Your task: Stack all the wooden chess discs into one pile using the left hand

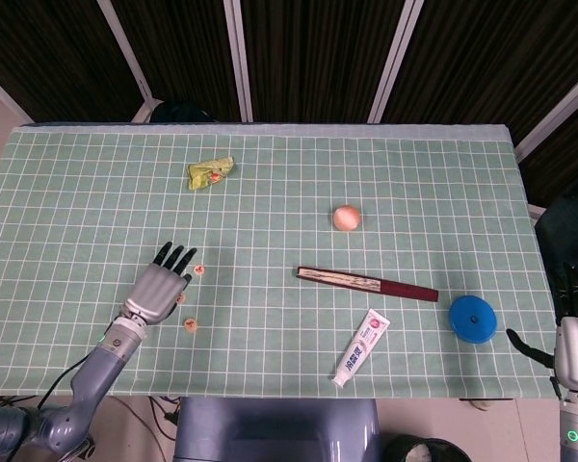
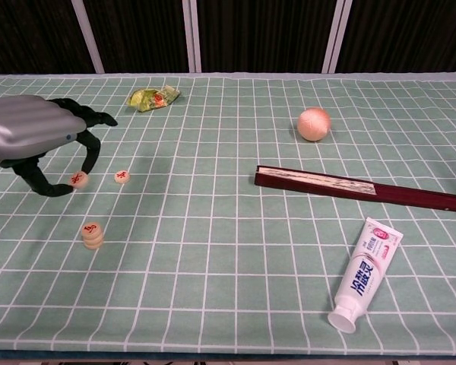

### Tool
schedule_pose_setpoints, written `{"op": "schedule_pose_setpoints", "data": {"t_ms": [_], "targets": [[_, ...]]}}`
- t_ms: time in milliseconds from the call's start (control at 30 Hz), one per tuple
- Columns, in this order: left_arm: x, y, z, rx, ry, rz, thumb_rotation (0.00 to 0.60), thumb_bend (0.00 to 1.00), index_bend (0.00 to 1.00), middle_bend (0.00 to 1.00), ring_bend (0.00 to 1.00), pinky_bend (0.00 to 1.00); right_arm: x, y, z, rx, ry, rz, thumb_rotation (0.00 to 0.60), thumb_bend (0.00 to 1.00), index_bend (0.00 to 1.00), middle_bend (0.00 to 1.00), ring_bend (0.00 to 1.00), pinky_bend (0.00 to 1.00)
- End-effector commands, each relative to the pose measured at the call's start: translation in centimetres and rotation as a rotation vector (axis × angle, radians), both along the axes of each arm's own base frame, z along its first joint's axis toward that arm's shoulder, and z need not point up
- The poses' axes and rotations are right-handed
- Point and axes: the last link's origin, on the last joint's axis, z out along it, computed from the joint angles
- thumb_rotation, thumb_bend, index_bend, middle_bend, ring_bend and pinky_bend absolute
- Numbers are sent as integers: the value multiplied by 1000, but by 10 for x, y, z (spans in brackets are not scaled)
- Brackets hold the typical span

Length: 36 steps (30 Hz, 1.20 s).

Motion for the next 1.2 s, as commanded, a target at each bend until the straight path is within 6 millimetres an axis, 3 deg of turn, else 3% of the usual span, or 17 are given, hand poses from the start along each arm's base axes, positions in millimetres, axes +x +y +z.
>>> {"op": "schedule_pose_setpoints", "data": {"t_ms": [33, 467, 1200], "targets": [[-2, -7, 0, -18, 19, -7, 600, 305, 506, 0, 0, 0, 0, 0, 0, 0, 0, -2, 600, 232, 92, 13, 0, 0], [3, -27, -19, -76, 51, -85, 600, 305, 505, 0, 0, 0, 0, 0, 1, -3, 1, 1, 600, 233, 92, 13, 0, 0], [1, -35, -37, -80, 95, -145, 600, 305, 498, 0, 0, 0, 0, 0, 1, -6, 2, 2, 600, 233, 92, 13, 0, 0]]}}
